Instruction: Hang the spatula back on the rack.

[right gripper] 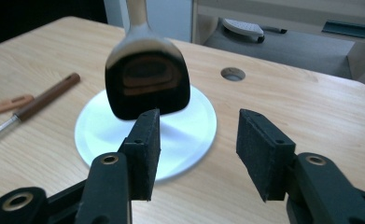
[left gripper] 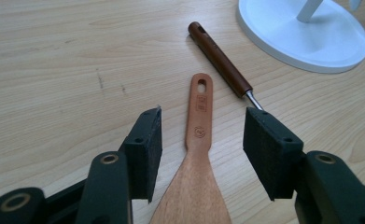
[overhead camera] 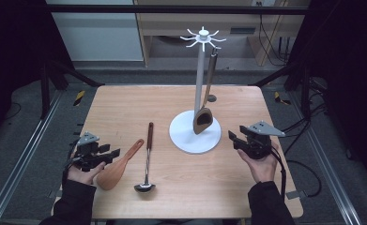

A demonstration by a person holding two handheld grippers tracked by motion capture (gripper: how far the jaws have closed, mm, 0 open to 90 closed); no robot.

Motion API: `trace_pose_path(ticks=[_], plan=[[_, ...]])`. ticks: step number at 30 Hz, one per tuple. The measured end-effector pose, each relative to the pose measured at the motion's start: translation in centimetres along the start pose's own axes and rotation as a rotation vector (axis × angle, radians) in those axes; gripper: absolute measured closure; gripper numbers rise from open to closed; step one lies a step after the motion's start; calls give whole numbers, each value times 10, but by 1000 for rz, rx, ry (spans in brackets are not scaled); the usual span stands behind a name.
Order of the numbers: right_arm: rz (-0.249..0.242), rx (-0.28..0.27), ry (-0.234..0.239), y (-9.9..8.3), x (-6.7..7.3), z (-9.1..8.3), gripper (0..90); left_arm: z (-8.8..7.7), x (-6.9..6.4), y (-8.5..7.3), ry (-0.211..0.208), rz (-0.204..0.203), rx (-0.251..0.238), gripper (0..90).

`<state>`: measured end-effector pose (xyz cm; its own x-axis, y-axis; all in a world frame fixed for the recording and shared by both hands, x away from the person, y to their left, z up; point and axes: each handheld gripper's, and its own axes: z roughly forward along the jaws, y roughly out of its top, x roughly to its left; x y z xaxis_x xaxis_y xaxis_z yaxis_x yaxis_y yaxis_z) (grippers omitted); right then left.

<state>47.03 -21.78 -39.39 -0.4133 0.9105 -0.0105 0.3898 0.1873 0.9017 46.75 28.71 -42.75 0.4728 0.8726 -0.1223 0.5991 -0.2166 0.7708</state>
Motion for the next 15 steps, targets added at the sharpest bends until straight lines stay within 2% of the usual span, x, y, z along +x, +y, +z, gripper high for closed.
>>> trace_pose_path(ticks=[4,7,9,10,15], plan=[[1,13,3,-11,-3,0,508,2,-5,4,-11,7,-3,477],[14,50,22,-22,-3,5,508,4,-9,7,-18,13,-6,480],[10,60,19,-24,-3,7,508,5,-11,8,-20,13,-8,479],[-9,71,15,-28,-3,8,508,5,-13,9,-20,21,-9,480],[-23,70,2,-35,-3,10,507,9,-20,14,-20,39,-2,485]])
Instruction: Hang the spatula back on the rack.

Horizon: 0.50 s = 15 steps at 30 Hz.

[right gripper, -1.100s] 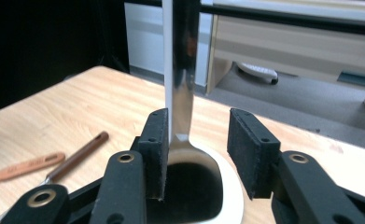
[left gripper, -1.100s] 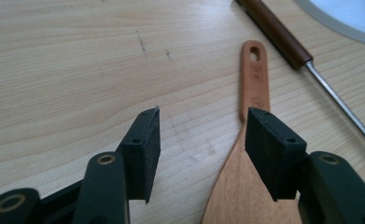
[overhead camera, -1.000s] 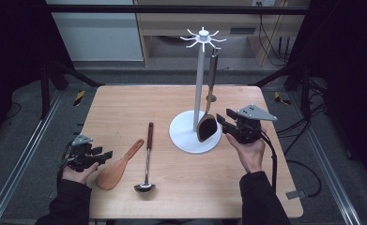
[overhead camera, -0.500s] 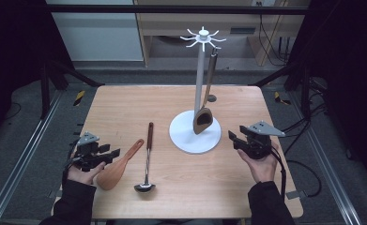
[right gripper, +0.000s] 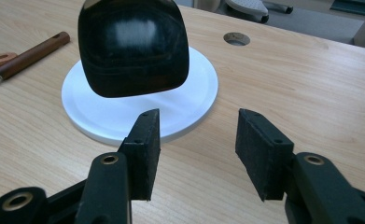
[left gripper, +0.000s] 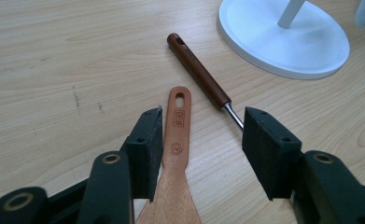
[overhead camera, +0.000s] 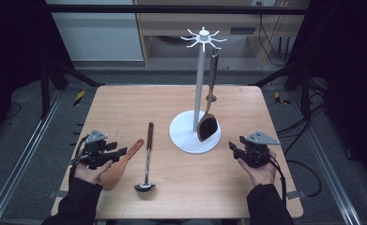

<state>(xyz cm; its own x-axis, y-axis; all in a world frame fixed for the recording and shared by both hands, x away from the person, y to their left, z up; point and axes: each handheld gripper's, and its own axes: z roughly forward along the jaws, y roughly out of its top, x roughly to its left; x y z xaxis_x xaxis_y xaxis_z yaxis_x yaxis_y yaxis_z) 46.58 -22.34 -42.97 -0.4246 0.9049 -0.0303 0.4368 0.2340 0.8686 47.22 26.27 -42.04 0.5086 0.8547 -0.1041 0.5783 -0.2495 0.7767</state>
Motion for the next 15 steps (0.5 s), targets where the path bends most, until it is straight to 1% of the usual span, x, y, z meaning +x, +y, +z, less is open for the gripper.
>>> trace_pose_path(ticks=[2,4,5,8,9,10,12,15], plan=[[13,23,8,-2,-1,0,511,2,-1,1,-3,3,4,486],[16,34,4,-6,-1,1,509,8,-6,5,9,30,24,501],[17,39,3,-8,-2,1,507,9,-7,6,11,30,26,506],[26,49,4,-12,-3,-1,503,12,-10,8,1,24,25,510],[26,49,4,-12,-3,-1,503,13,-11,9,-7,21,29,510],[28,54,3,-16,-4,-2,498,17,-15,11,-17,20,41,509],[28,69,-2,-19,-4,-3,488,20,-18,12,-15,30,51,510],[32,76,-6,-22,-6,-5,484,24,-22,13,-20,39,63,514]])
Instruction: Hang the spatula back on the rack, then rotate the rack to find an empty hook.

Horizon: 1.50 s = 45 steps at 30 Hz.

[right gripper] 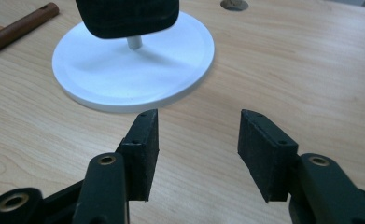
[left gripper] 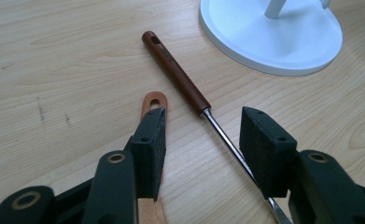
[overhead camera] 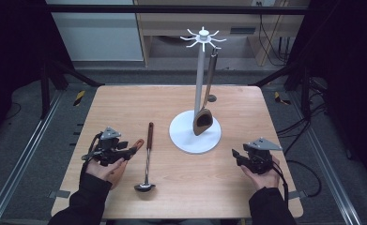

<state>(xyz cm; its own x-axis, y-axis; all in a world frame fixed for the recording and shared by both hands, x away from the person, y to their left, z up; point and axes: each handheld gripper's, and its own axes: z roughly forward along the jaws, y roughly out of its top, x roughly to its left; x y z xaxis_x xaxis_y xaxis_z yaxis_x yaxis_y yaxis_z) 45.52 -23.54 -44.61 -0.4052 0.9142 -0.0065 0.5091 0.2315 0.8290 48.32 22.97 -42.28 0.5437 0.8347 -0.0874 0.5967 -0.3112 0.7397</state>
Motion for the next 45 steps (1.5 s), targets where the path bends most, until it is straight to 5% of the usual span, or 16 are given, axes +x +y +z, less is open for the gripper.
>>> trace_pose_path(ticks=[10,21,32,45], plan=[[15,16,11,-9,-4,-7,484,21,-17,3,7,56,60,503],[35,-20,-21,-8,-6,-12,536,44,-23,-6,38,64,142,513],[12,6,-11,-9,-4,-9,553,56,-27,-8,62,85,208,525],[1,32,-1,-9,-3,-5,552,71,-32,-10,49,53,263,584]])
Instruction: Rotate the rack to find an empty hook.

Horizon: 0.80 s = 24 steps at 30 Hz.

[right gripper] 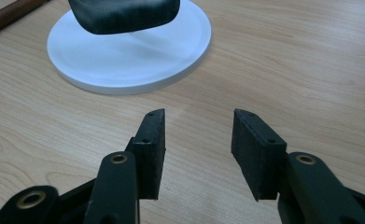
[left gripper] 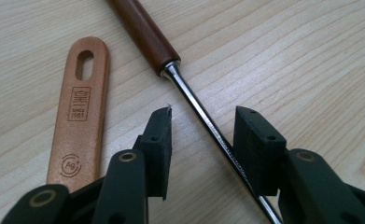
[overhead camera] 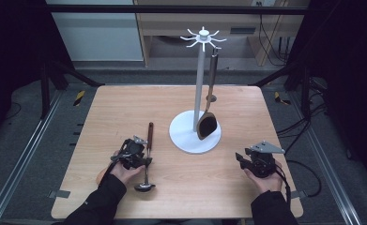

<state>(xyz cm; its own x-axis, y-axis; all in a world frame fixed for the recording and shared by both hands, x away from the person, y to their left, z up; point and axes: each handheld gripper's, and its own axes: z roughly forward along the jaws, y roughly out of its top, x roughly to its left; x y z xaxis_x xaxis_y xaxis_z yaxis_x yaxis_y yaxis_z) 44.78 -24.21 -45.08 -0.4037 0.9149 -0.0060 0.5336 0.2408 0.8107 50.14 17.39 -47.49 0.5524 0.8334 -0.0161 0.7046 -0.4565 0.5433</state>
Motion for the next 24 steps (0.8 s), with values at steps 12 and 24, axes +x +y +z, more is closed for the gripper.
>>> trace_pose_path(ticks=[12,24], plan=[[-3,2,-2,0,0,0,551,4,-3,2,-8,-43,25,683],[-7,4,-1,0,0,0,550,0,9,1,38,-91,58,766]])
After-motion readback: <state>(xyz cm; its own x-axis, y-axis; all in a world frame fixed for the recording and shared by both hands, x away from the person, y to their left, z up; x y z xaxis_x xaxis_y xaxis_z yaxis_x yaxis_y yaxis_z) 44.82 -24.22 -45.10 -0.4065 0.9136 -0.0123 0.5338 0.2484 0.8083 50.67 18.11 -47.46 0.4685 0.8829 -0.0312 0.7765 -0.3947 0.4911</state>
